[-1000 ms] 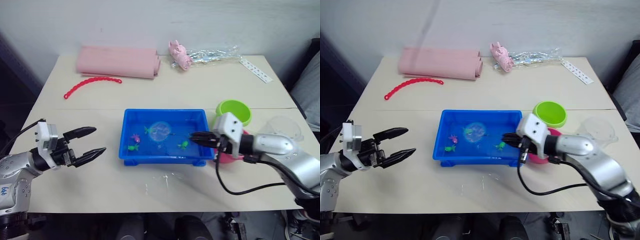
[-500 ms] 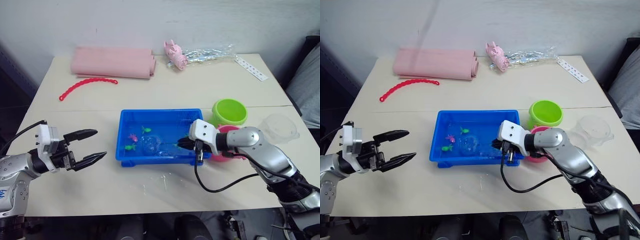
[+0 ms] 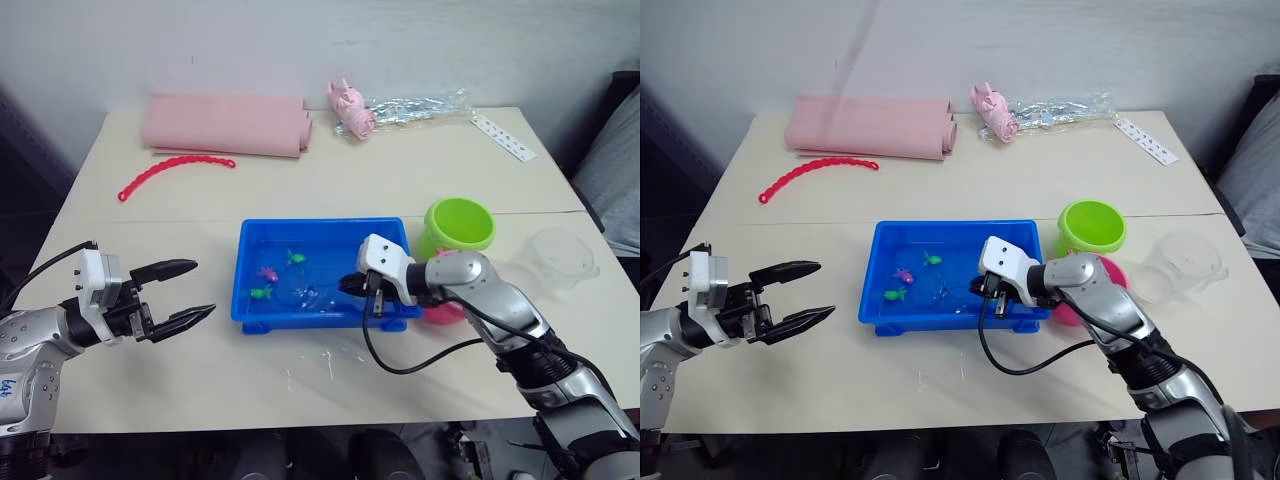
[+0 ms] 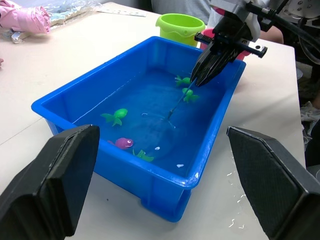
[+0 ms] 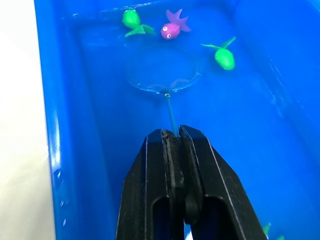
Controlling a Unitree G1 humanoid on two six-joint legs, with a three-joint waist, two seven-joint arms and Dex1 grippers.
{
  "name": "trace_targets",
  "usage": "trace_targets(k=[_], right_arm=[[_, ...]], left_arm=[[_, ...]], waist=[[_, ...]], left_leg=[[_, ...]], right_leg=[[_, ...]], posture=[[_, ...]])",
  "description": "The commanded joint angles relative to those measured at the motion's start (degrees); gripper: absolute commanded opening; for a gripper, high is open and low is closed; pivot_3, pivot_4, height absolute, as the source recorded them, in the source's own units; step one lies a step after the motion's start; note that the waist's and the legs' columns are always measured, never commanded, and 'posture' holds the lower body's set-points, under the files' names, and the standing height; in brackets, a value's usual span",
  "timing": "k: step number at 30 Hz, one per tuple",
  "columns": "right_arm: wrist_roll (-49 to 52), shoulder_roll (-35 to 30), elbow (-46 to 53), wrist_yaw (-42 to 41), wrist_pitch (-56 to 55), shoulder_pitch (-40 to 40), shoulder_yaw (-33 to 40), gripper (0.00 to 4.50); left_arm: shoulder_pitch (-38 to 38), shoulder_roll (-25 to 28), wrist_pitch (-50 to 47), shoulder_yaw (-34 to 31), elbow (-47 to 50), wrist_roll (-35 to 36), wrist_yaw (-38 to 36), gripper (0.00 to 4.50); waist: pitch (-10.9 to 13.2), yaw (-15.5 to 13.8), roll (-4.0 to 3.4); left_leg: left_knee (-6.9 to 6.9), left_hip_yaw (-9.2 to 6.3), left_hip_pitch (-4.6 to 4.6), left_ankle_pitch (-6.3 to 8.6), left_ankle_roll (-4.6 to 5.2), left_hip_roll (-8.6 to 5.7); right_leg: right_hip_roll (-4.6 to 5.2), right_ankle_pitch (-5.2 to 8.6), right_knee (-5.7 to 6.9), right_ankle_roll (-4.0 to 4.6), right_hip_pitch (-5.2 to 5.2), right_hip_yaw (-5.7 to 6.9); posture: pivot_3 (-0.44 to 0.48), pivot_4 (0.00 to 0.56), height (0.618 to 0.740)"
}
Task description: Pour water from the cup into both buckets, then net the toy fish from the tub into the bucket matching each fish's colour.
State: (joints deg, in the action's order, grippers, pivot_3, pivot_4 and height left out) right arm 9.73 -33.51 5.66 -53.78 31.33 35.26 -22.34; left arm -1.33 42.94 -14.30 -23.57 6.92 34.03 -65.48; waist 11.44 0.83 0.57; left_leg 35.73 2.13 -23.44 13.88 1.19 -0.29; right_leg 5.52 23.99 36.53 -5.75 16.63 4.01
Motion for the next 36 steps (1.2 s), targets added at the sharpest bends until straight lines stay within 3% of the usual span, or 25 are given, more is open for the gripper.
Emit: trace_targets(k=[1,22,36], right_arm=[[-1.93,2.4,-1.98,0.94,-1.15,1.79,-0.32,0.0],[-3.31,10.93,-8.9,1.68,-4.28,4.79,0.98,0.0],[-4.31,11.69,-11.49,2.54,-8.31,6.22,2.88,0.0]], left_arm=[[0.3,0.37,0.56,0.03,1.39,0.4,0.08,4.46],[0.5,0.62,0.76,0.33,1.12,0.28,0.32,4.46],[0.61,0.35,1.1,0.5,0.95,0.3,0.15,4.46]], waist=[[0.0,0.09,0.0],[0.0,0.83,0.0],[0.0,0.85,0.0]], left_leg=[[0.0,0.0,0.0,0.0,0.0,0.0],[-0.14,0.01,0.01,-0.04,-0.07,0.0],[-0.16,0.02,0.01,-0.04,-0.08,0.0]], right_leg=[[0.0,0.0,0.0,0.0,0.0,0.0],[-0.02,0.0,0.04,0.0,0.07,-0.01],[-0.02,0.0,0.05,0.0,0.09,-0.02]], posture=[[0.0,0.15,0.74],[0.0,0.15,0.74],[0.0,0.15,0.74]])
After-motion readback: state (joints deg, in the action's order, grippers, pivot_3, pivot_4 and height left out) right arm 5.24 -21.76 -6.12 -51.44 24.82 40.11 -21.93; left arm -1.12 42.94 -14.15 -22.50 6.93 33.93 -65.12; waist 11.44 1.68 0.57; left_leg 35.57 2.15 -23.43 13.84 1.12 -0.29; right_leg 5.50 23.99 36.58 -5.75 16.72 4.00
